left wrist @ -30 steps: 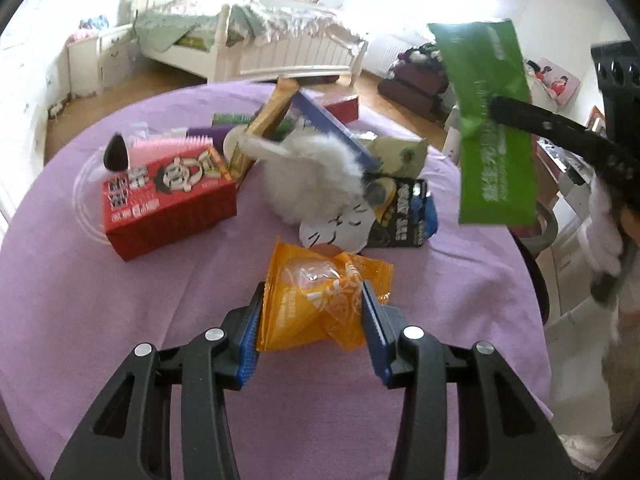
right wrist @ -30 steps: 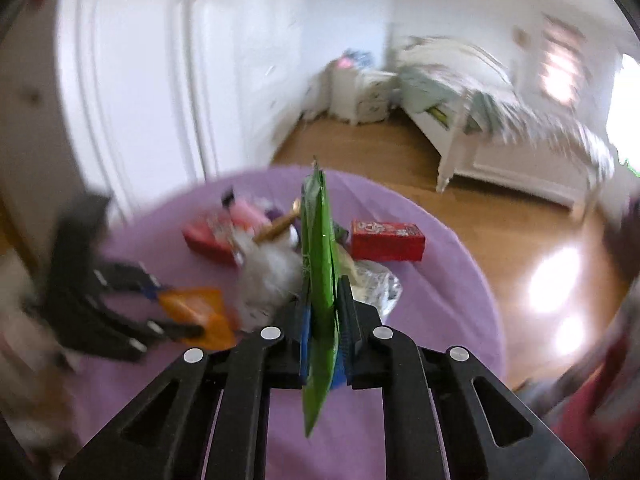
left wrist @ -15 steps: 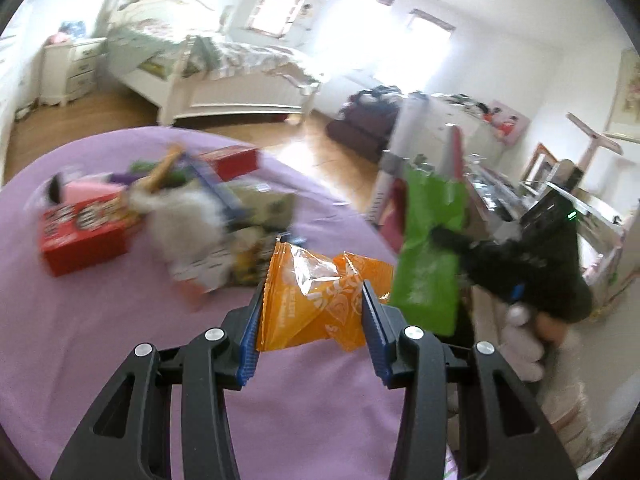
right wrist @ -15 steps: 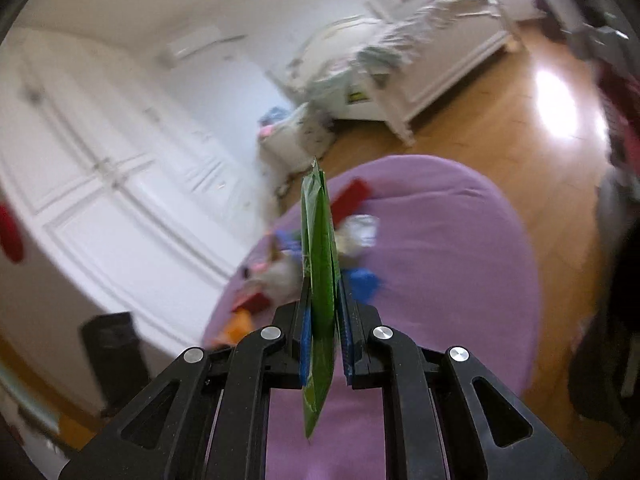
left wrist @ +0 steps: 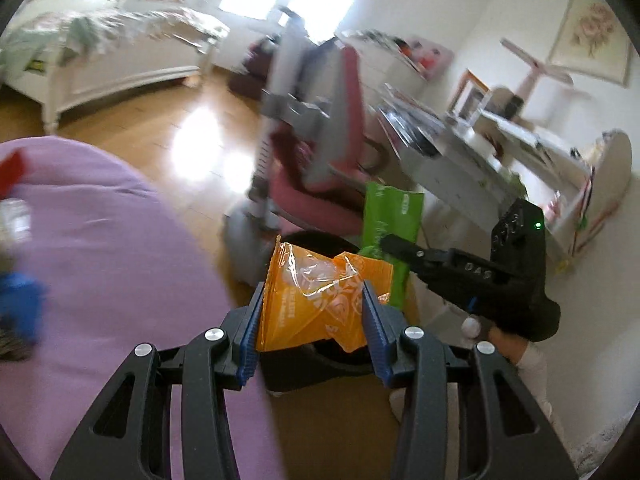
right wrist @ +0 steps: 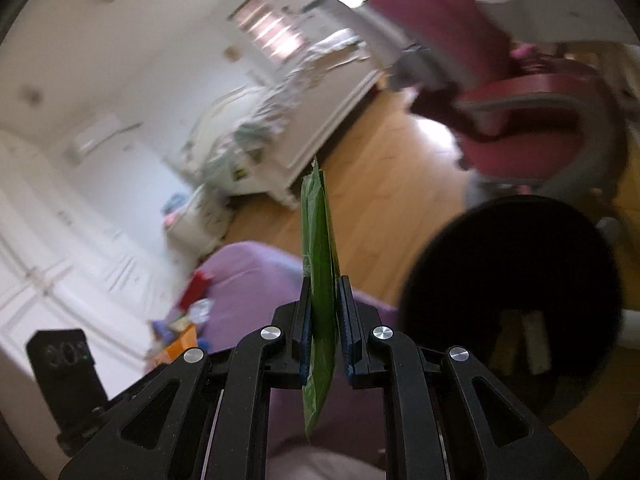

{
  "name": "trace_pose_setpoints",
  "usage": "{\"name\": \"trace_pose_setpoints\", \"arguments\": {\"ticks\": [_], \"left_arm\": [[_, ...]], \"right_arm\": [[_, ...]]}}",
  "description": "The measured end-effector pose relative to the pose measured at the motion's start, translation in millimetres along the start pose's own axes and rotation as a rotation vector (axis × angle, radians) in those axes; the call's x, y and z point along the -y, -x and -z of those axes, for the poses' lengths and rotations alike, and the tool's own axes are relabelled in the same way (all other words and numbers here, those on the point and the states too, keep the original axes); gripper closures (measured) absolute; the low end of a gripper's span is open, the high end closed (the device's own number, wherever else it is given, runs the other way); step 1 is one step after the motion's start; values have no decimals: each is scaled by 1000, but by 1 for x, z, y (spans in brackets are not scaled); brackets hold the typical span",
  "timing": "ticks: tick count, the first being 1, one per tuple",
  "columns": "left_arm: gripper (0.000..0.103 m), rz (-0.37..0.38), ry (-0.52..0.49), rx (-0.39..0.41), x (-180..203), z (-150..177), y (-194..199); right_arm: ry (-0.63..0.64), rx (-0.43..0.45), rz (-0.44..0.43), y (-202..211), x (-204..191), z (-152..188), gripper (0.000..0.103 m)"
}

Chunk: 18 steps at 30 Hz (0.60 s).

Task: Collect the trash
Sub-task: 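Carry both items over the black bin and release them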

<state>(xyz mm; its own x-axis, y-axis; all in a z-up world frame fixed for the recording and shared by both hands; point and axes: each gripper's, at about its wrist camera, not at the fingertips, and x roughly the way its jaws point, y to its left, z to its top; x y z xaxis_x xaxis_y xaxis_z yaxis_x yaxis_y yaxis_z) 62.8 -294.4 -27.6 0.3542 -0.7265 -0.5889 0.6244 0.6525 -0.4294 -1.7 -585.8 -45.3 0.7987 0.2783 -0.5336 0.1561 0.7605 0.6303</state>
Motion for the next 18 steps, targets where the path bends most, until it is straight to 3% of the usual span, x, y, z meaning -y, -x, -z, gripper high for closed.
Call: {"name": "trace_pose_setpoints", "arguments": {"ticks": [9,16,18], "left_arm": [[55,5,-65,-184,27,-1,-102],[43,-12,-82,-258,34,-2,-144],[31,-11,-68,-267,33,-2,-148]], "right_arm": [[-82,-6,172,1,78,7,90],[-77,-27,264,-10,100,8,89],[-80,-33,277,-12,105,8,87]]}}
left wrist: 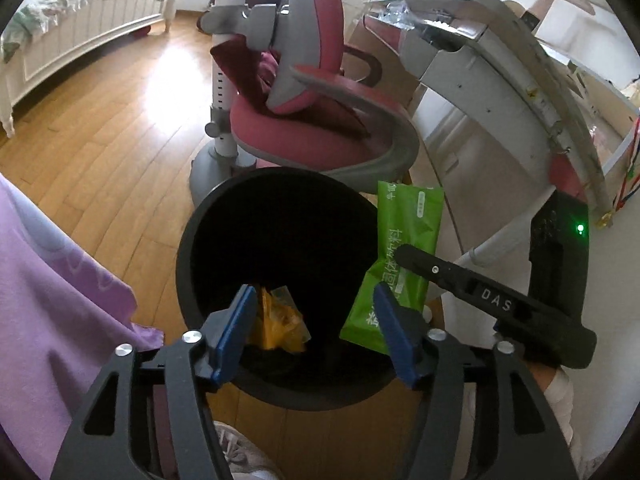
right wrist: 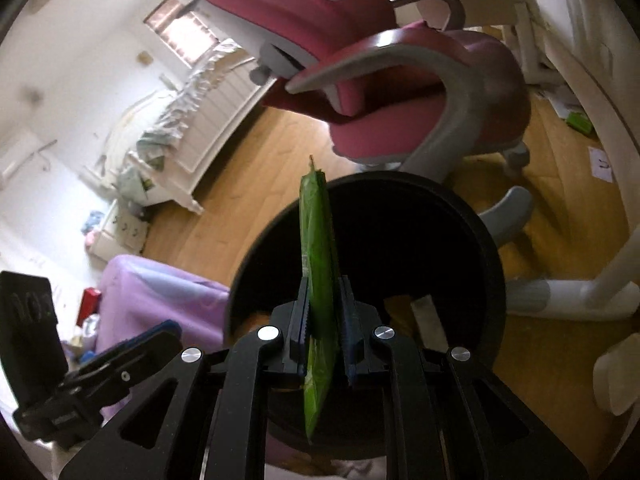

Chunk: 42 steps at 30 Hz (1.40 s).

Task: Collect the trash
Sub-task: 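Carry both items over the black bin and release them, then grasp the red milk carton with the left tool while the right tool grasps the white fluffy toy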

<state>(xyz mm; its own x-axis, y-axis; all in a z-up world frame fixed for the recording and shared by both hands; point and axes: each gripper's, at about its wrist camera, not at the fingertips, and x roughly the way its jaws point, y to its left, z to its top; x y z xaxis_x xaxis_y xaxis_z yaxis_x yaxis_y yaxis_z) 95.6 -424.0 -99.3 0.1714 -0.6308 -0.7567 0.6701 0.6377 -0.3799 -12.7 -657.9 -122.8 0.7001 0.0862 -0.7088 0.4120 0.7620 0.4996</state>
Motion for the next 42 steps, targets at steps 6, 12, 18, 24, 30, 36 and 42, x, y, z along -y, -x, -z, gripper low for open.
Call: {"name": "trace_pose_setpoints", "arguments": {"ticks": [6,12,18,24,30,36,42], "left_arm": [[17,15,98,107,-9,-1,31],[5,204,276,359,-31,21,105],[5,384,465,569,-72,67,177],[5,182,493,618,-108,115,245],[5,-609,375,606,-141,153,319],[5,-864,198,402,-187,163,336],[5,-831,28,292,-230,171,332]], "right_arm": [[-56,76,1,13,4,-1,12],[-232,48,-233,12,2,2,5],[-141,-69,-302,2,-47,9,5],[59,-112,-345,5,-130,28,5],[373,-127,-396,15,-244,64,10],[650,-197,-477,10,-361,111,24],[907,-206,-498,-6,-452,163,24]]}}
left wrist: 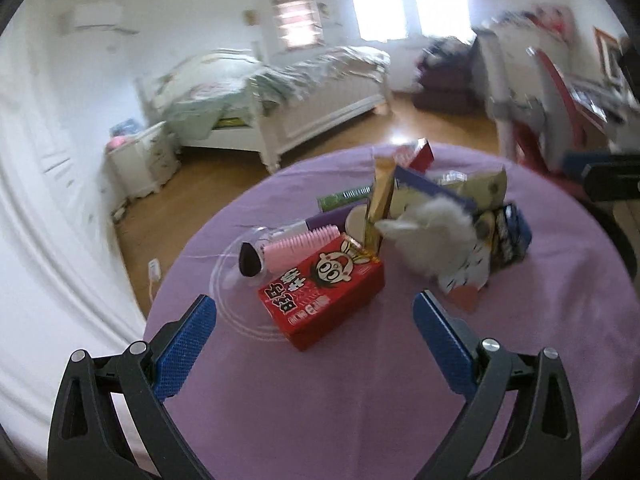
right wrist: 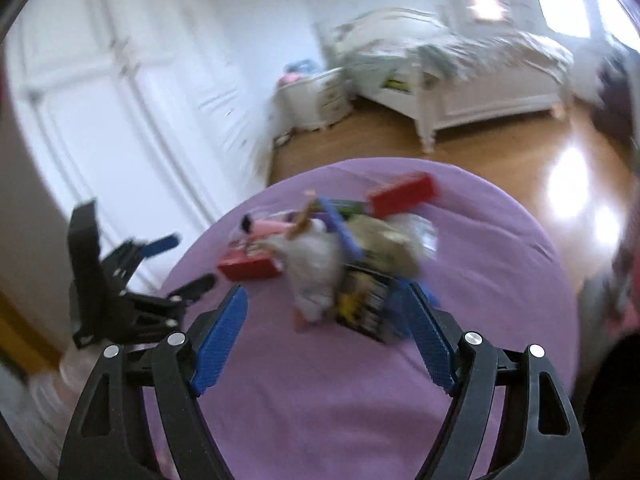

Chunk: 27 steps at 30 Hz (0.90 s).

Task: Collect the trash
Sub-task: 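Grasp the red milk carton with the left tool while the right tool grasps the white fluffy toy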

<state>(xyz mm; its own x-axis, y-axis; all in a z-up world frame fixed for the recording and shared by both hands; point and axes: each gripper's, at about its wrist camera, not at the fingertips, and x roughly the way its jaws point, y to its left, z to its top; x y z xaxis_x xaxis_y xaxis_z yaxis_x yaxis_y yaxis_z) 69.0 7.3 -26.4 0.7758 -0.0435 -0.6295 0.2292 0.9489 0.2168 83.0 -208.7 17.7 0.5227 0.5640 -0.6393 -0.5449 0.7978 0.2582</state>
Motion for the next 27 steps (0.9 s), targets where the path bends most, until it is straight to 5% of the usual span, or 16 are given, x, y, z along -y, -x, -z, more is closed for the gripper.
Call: {"name": "trace_pose_setpoints", "arguments": {"ticks": [10,15,19,21,27], "left_arm": [[5,122,-66,-53,-27,-6,-47],[5,151,-60,-154,-29,-8,-70],[6,180,-22,-188,-32,-5,-74],[22,228,36,-165,-37,-6,-69],[40,176,47,-165,-22,-4,-56]], "right_arm": [[151,-119,59,-86,-25,-17,24],[163,-165,130,-121,-16,-16,25],[134,-212,172,-136,-8,-10,47],[97,-207,159,-136,-1,-6,52],[-70,-143,38,-102,24,-1,58]]}}
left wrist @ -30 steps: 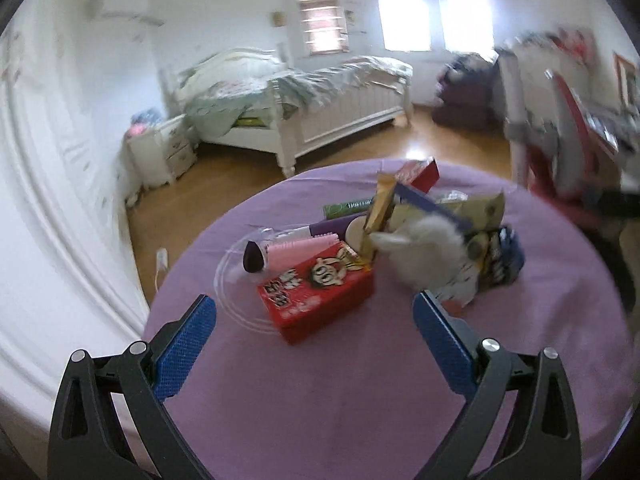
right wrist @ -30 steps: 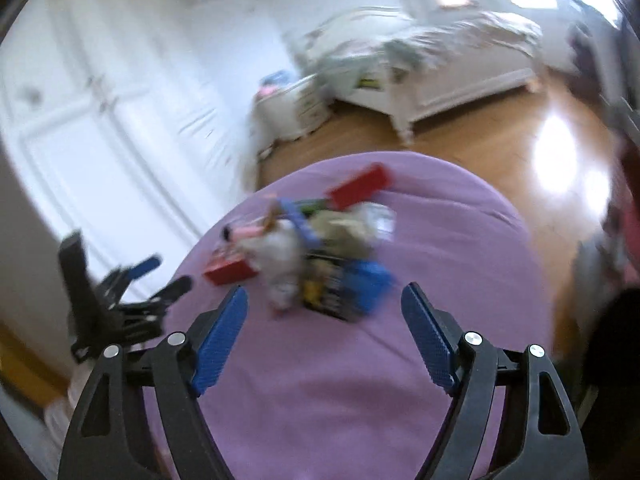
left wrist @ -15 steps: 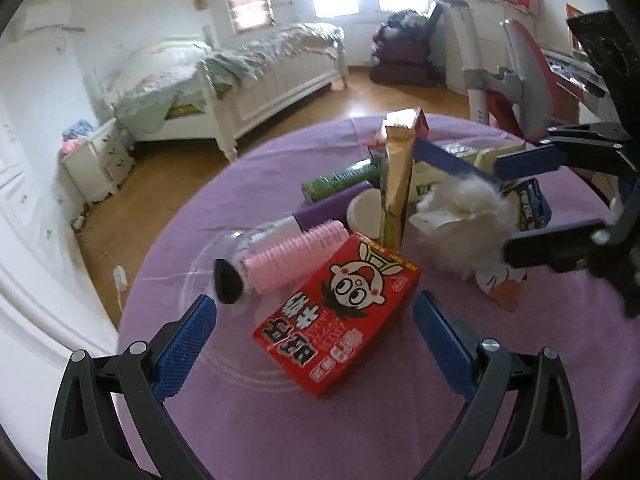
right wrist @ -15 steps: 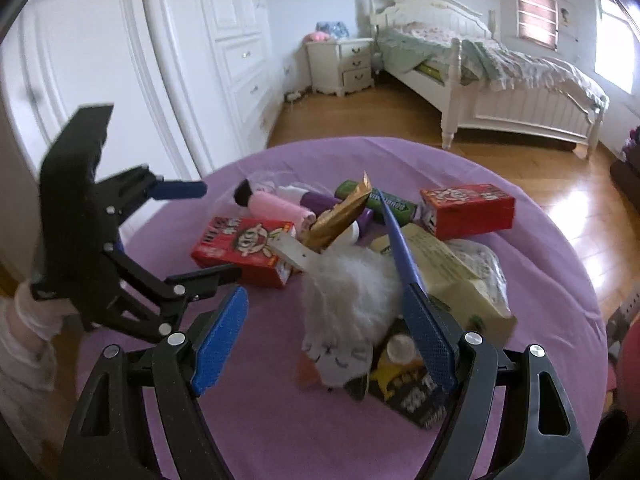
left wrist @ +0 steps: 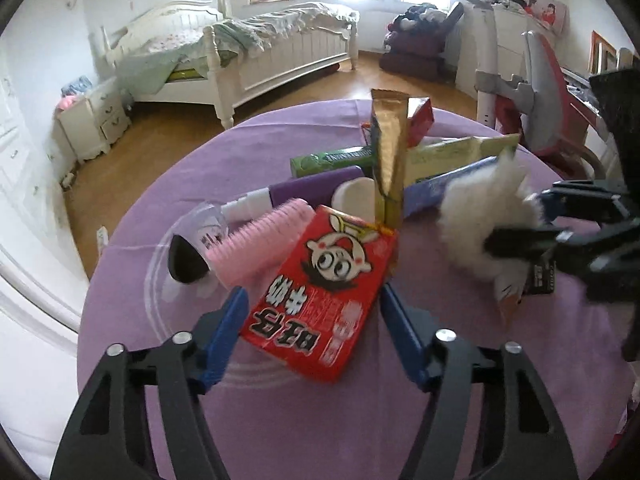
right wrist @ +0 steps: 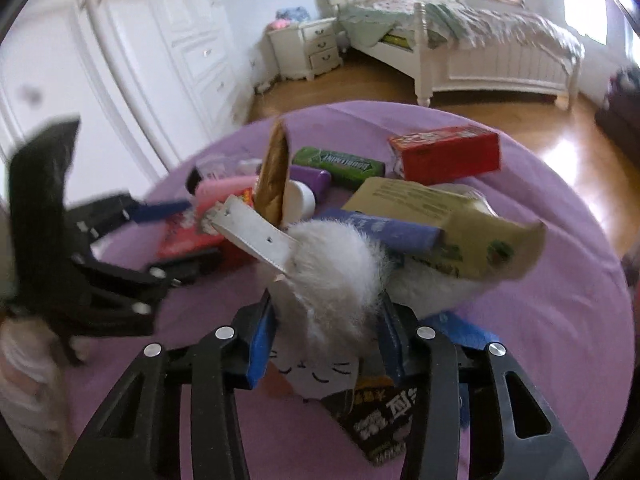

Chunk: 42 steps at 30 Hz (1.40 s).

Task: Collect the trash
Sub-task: 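Grasp the red milk carton with the left tool while the right tool grasps the white fluffy toy, then carry the carton and fluffy toy to the black bin and release both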

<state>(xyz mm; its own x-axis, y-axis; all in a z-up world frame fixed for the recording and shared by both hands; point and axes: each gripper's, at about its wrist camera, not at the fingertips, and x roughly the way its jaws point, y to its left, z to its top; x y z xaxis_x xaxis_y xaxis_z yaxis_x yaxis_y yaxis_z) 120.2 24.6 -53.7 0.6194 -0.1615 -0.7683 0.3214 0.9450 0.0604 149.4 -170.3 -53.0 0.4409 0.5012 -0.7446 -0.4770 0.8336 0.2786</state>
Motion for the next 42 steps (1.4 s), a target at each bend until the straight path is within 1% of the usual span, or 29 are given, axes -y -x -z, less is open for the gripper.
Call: {"name": "trace_pose_setpoints", "arguments": {"ticks": [4,6,8,12,15,17,19,22,24,25,26,28,29,30,31,32,34,35,36,38,40,42], "left_arm": [[45,35,72,9,6,9,15],[46,50,106,30,10,14,26],[48,46,128,64,16,20,40],[50,58,204,124,27,28,65],[51,88,245,151,42,34,76],[51,111,266,155,53,38,80],[51,121,266,145,65,40,80],[51,105,249,89,81,44,70],[49,107,239,24,92,47,59],[49,96,237,11,95,47,55],[48,87,232,-8,98,46,50],[30,73,226,-24,101,44,45],[15,43,225,-26,103,41,41],[13,25,223,-24,105,40,39],[13,20,220,-25,105,39,37],[15,29,217,-28,106,36,34],[41,29,213,-44,107,32,25],[51,25,219,-59,108,31,21],[51,25,231,-56,108,30,21],[51,50,238,-29,114,25,26],[51,98,216,14,129,17,37],[51,143,198,36,145,7,44]], "right_arm": [[-92,54,-124,39,15,10,58],[-134,91,-170,61,22,14,58],[-172,131,-201,83,30,22,58],[-223,179,-204,113,46,42,58],[-275,195,-203,128,67,58,58],[-316,198,-212,135,83,69,58],[-347,208,-212,143,95,80,58],[-376,222,-210,153,111,91,58],[-384,235,-206,161,119,97,58],[-384,239,-203,165,121,101,58],[-383,241,-202,167,122,104,58],[-382,243,-205,173,125,111,58],[-383,243,-209,175,126,114,58],[-387,240,-214,174,127,117,58],[-389,236,-219,173,126,119,58],[-391,233,-223,174,127,123,58],[-393,230,-228,176,129,130,58],[-395,233,-230,178,132,134,58],[-399,238,-230,180,134,136,58],[-417,256,-228,189,143,142,58],[-445,280,-222,198,155,148,58],[-486,309,-207,209,172,156,58]]}}
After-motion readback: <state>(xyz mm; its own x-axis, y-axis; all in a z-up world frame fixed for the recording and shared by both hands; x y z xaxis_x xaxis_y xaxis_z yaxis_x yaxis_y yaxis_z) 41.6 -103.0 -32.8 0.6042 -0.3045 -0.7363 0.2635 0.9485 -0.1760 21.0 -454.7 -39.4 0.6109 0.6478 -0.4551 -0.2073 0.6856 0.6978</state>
